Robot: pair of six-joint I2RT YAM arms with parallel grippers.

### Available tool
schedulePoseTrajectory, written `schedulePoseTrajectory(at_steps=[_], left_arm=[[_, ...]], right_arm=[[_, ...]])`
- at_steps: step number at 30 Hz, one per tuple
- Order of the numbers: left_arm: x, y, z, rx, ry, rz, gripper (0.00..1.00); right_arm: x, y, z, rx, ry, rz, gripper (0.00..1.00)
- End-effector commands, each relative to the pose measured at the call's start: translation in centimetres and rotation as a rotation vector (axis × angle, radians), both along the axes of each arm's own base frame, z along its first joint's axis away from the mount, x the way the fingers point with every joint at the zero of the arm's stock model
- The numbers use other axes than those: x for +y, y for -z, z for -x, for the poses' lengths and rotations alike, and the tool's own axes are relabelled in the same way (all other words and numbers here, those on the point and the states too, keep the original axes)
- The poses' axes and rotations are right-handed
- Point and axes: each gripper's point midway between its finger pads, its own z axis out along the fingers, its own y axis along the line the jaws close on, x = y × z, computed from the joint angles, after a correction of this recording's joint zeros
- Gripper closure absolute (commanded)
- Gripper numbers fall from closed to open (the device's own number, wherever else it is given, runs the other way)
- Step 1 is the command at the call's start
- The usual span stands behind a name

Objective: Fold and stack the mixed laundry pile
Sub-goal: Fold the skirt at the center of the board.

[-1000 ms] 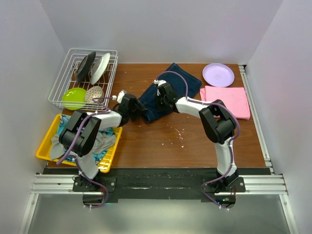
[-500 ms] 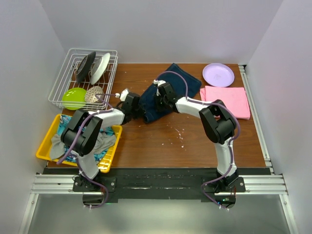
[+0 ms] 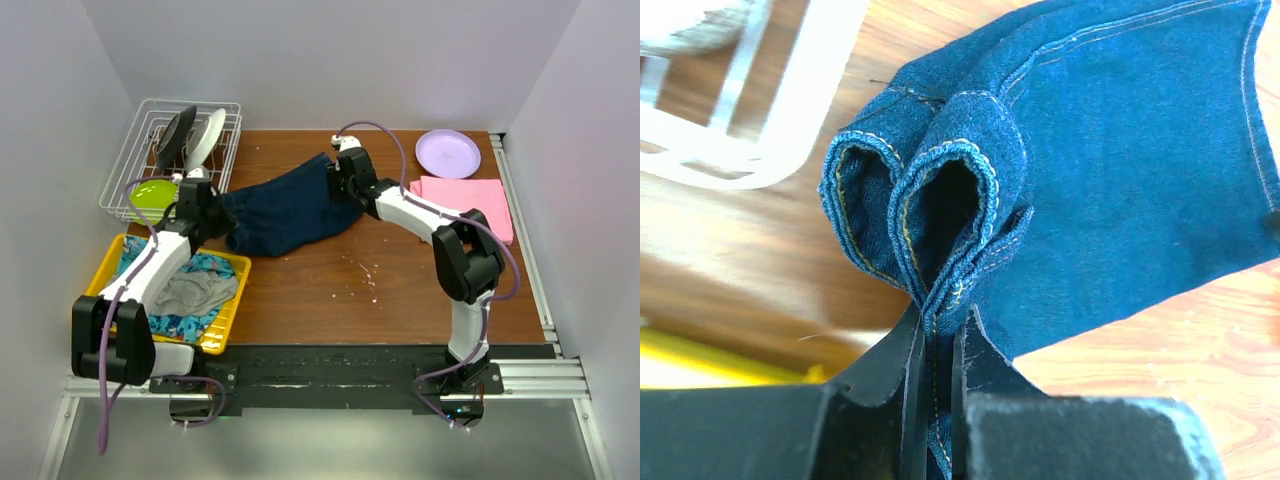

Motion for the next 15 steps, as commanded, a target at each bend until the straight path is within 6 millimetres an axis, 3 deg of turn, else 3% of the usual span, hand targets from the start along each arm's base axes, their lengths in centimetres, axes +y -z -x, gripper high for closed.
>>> schedulePoseTrajectory(at_steps=[1,5,12,15], left_arm=[[-0.2,-1.3,0.4,0.003,0.109,-0.006,1.0],[-1.0,-2.3,-1.2,-0.002,0.12,0.039,1.0],[-2.8,-3.8,-3.3,0.004,0.079,0.181,1.0],[-4.3,-4.8,-4.2,-0.012,0.106,0.255,1.0]], right_arm=[[-1.6,0.1,-1.2,0.0,0.039,0.027,0.56],[-1.8,1.7,-0.6,0.024,0.038,0.037,0.56],[-6.0,5.8,-1.6,0.114,0.168,0.14,0.57],[-5.8,7.4,-1.8,0.166,0.156,0.147,0.58]])
